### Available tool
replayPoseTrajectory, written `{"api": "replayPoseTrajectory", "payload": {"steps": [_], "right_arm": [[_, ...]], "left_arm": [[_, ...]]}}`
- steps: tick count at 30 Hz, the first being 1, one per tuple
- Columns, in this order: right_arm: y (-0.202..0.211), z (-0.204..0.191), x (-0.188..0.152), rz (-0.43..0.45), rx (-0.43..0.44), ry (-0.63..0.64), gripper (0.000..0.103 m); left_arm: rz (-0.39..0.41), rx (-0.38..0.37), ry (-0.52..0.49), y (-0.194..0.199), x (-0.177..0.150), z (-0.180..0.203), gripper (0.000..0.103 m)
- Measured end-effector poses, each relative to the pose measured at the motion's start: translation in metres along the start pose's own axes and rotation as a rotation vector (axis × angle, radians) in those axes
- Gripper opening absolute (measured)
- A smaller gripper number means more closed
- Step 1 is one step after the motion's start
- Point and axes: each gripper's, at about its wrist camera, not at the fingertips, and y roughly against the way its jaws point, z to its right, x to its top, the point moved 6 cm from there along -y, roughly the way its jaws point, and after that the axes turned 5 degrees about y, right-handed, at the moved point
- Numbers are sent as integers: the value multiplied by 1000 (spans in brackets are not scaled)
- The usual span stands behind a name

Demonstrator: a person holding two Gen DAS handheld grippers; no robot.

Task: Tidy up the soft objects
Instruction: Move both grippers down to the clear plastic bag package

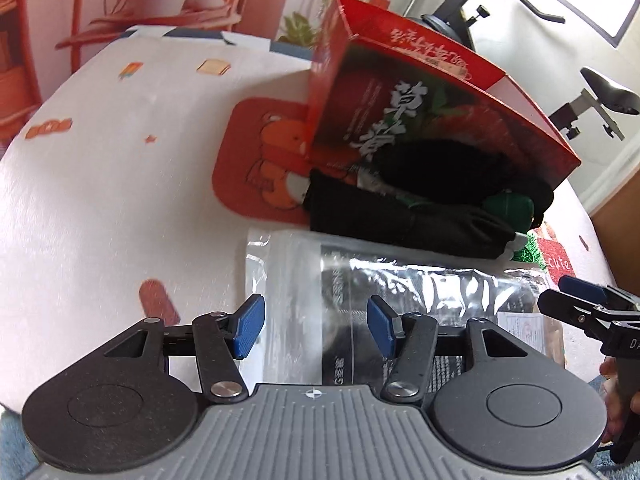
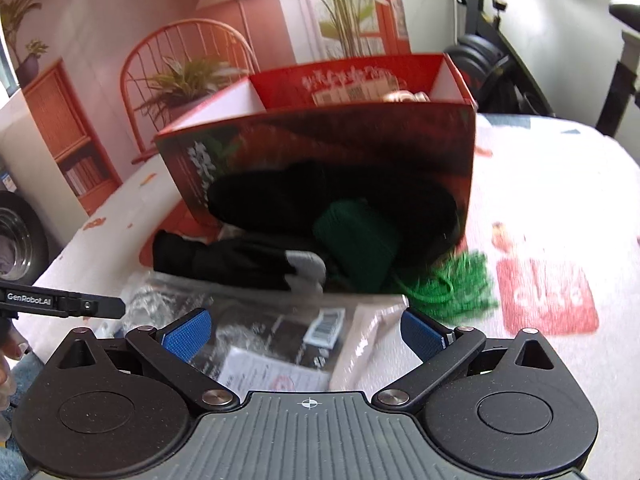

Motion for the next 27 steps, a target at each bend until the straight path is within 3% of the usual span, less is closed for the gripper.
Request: {"api": "replayPoseTrajectory", "payload": {"steps": [10, 15, 19, 21, 27], "right_arm": [[-16, 1, -17, -113, -11, -17, 102], [-25, 1, -26, -159, 0, -32, 103], [-27, 0, -27, -156, 0, -31, 103], [-28, -2, -27, -151, -3, -23, 103], [-30, -1, -28, -131, -2, -22, 103]], "left_arm": [[-36, 25, 22, -8, -14, -4, 70], [-40, 21, 12, -10, -18, -3, 82], [-44, 9, 0, -13, -21, 0, 90], [-57, 32, -18, -16, -21, 2, 102], [-44, 55, -19, -18, -22, 1, 103]]}}
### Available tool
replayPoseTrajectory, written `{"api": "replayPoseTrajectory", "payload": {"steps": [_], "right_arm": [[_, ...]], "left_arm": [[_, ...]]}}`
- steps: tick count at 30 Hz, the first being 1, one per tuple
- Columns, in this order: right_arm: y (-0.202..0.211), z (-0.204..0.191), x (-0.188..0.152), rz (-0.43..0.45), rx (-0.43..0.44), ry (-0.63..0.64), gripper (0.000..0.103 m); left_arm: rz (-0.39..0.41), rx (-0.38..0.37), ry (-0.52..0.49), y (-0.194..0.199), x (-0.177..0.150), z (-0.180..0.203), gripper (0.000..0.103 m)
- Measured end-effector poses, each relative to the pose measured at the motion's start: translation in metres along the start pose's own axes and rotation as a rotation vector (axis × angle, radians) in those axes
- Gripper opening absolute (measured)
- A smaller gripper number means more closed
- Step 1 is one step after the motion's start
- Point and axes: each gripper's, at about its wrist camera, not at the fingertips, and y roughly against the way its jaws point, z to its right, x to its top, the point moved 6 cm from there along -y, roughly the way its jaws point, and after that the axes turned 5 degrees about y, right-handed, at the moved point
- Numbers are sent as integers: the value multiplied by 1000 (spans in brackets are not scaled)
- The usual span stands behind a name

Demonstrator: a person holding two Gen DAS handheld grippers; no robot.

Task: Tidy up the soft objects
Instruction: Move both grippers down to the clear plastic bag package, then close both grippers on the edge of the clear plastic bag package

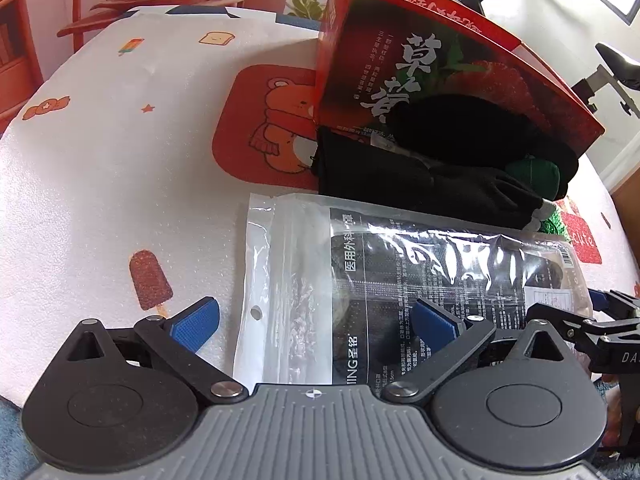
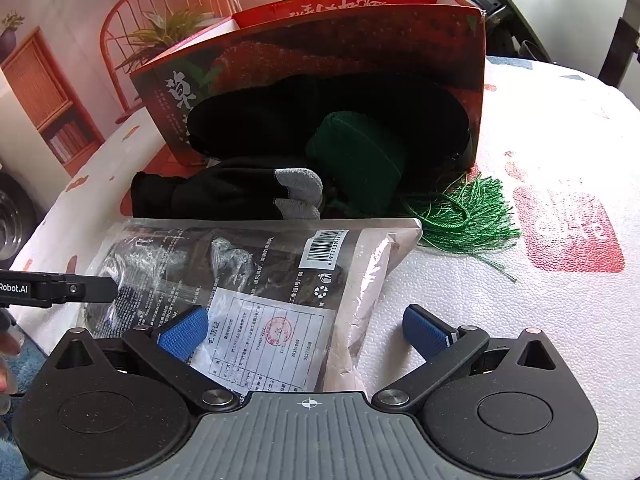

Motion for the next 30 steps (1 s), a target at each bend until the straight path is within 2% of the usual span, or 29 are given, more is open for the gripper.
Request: {"api": "replayPoseTrajectory", "payload": {"steps": [3, 9, 17, 20, 22, 26, 28, 30], "right_arm": [[-1, 0, 1, -6, -6, 6, 103], [-3, 0, 2, -15, -14, 6, 103], [-7, -2, 4, -46, -11, 30, 103], [-8, -9, 4, -67, 16, 80, 103], [-8, -12, 4, -72, 41, 90, 99], [-5, -12, 8, -71, 51, 78, 88], [-2, -11, 10, -64, 70, 72, 81], [1, -10, 11, -60, 87, 65, 76]], "left_arm": [[15, 2, 5, 0, 0, -1, 103], [-9, 32, -10, -2, 4, 2, 103], [-17, 34, -21, -12, 15, 9, 103], [-32, -9, -38, -11, 14, 15, 103], [-38, -46, -46, -9, 13, 19, 101], [-39, -99, -26, -5, 13, 21, 90], [-48, -164, 16, -2, 12, 21, 90], [-39, -180, 17, 1, 12, 22, 90]]}}
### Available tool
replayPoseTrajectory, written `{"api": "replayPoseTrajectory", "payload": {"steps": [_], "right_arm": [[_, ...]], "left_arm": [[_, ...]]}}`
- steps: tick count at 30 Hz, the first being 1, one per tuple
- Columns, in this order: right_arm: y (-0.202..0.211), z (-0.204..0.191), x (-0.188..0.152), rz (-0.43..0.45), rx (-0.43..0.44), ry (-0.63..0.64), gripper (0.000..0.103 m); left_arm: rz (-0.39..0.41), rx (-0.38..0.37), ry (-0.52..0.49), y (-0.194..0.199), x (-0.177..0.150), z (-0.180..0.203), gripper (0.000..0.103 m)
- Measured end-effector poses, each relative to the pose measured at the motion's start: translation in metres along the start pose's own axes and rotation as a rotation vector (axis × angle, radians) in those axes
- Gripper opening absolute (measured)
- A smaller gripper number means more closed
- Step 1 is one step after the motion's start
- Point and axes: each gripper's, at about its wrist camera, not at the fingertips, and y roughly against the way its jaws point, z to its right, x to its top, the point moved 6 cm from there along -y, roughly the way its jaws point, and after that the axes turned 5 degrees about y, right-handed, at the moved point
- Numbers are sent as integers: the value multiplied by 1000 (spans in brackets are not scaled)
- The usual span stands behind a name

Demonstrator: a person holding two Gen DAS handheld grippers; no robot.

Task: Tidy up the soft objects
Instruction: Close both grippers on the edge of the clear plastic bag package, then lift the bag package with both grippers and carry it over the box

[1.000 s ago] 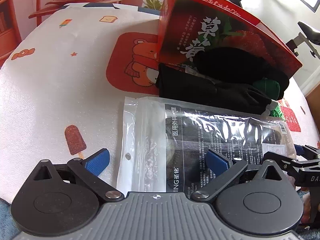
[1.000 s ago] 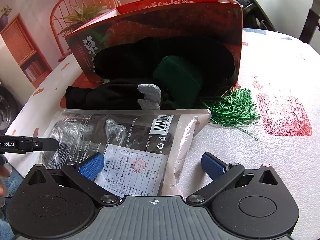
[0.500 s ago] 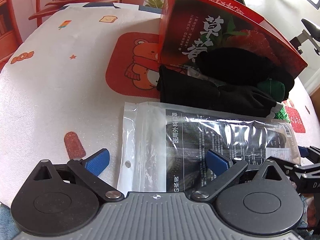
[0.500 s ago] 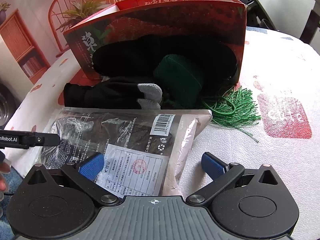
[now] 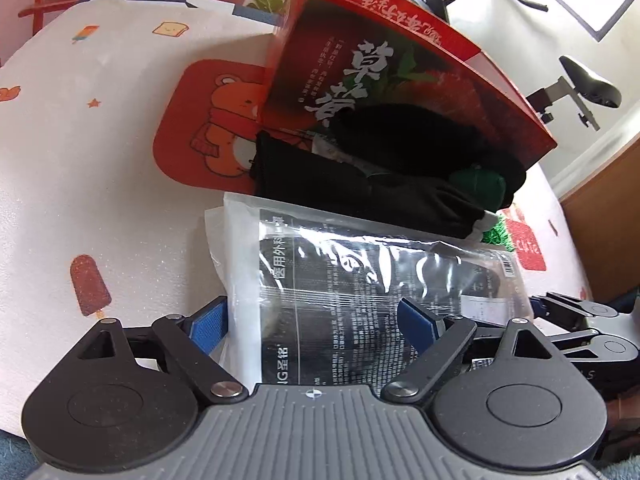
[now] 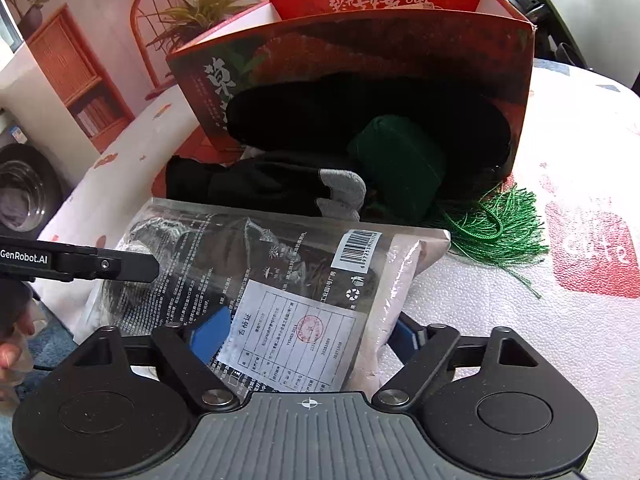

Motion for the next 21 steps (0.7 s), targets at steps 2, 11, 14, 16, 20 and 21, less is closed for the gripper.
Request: {"api": "replayPoseTrajectory", "payload": {"steps": [2, 11, 14, 16, 20, 21], "right_arm": [[3, -1, 0, 7, 7, 12, 73], [31, 0, 15, 108, 17, 43, 69], [39, 1, 20, 133, 9, 60, 65], [44, 1, 23, 150, 6, 70, 62], [54, 3, 30, 185, -1, 96, 54], [56, 4, 33, 195, -6, 106, 52]], "left_arm": [[23, 4, -18, 4, -1, 4, 89], [185, -5, -64, 40, 14, 14, 71], [209, 3, -76, 46, 17, 14, 60], [223, -5, -78, 51, 19, 13, 56], [253, -6, -131, 61, 26, 17, 49], [259, -9, -143, 64, 28, 20, 48]]}}
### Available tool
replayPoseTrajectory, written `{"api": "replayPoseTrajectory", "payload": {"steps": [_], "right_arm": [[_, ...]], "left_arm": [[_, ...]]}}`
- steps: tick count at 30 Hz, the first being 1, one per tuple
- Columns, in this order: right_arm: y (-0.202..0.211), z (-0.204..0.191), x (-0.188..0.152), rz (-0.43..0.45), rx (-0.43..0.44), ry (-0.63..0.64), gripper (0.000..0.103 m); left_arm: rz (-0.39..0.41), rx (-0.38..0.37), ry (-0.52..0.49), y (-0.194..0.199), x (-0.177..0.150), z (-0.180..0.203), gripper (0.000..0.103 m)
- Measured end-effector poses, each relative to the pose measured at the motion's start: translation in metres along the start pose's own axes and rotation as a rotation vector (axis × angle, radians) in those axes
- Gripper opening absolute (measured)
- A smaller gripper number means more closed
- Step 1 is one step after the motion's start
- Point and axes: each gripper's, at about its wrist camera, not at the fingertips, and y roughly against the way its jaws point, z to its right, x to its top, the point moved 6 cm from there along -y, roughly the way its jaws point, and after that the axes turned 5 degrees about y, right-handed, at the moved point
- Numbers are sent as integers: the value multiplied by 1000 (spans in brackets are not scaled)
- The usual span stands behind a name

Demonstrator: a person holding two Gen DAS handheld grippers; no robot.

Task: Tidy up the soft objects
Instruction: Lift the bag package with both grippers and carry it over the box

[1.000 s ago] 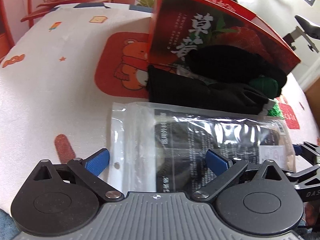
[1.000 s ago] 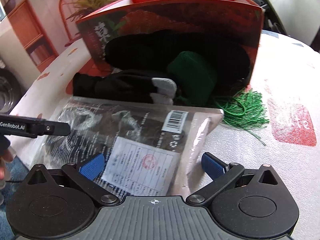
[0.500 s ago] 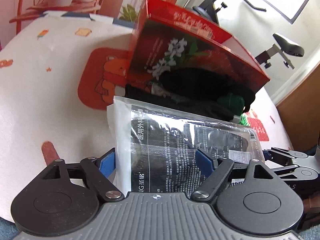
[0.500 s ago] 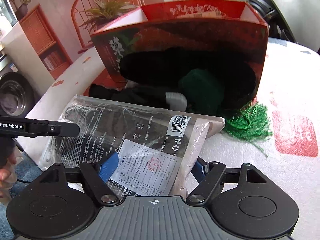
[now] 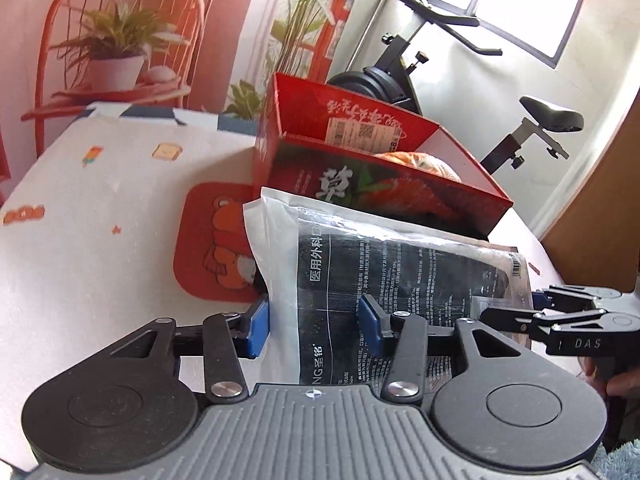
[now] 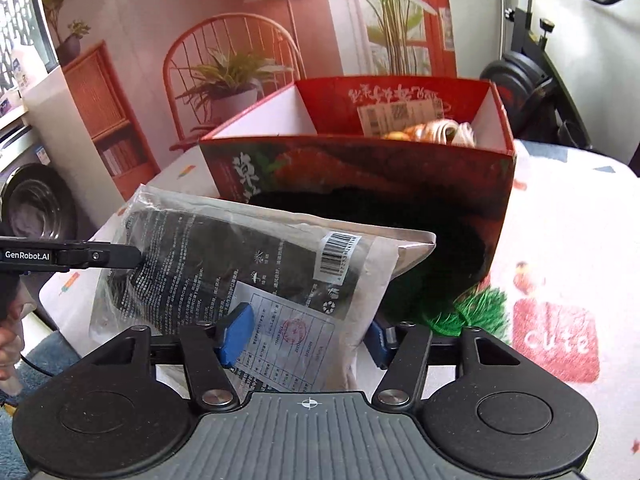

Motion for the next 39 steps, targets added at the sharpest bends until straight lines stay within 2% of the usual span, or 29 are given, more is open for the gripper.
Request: {"api": "replayPoseTrajectory", "payload": {"steps": [6, 13, 18, 21, 23, 25, 29, 32, 35, 39], "right_arm": [[21, 4, 30, 108, -47, 136, 43], [44, 16, 84, 249, -142, 299, 40], [45, 29, 128, 347, -243, 404, 39], [34, 43, 148, 387, -290, 407, 39], [25, 51, 152, 410, -322, 405, 40], [12, 57, 150, 408, -359, 429, 40], [-17, 54, 137, 326, -324, 462, 27], [-26, 57, 131, 310, -312, 411, 23], [-32, 67, 129, 270, -297, 343, 20], [-35, 72, 127, 243, -275, 324, 16]], "left_arm": [[54, -24, -59, 10, 30, 14, 47], [160, -62, -81, 14, 85, 41, 47], [233, -64, -74, -8, 130, 57, 47], [260, -78, -47, -25, 150, 62, 47], [263, -54, -51, -38, 156, 64, 47], [244, -45, -61, -52, 157, 62, 46], [172, -65, -98, -73, 146, 64, 45], [139, -76, -112, -79, 138, 63, 44], [132, -63, -79, -80, 137, 52, 44], [125, -40, -55, -83, 142, 42, 45]]}}
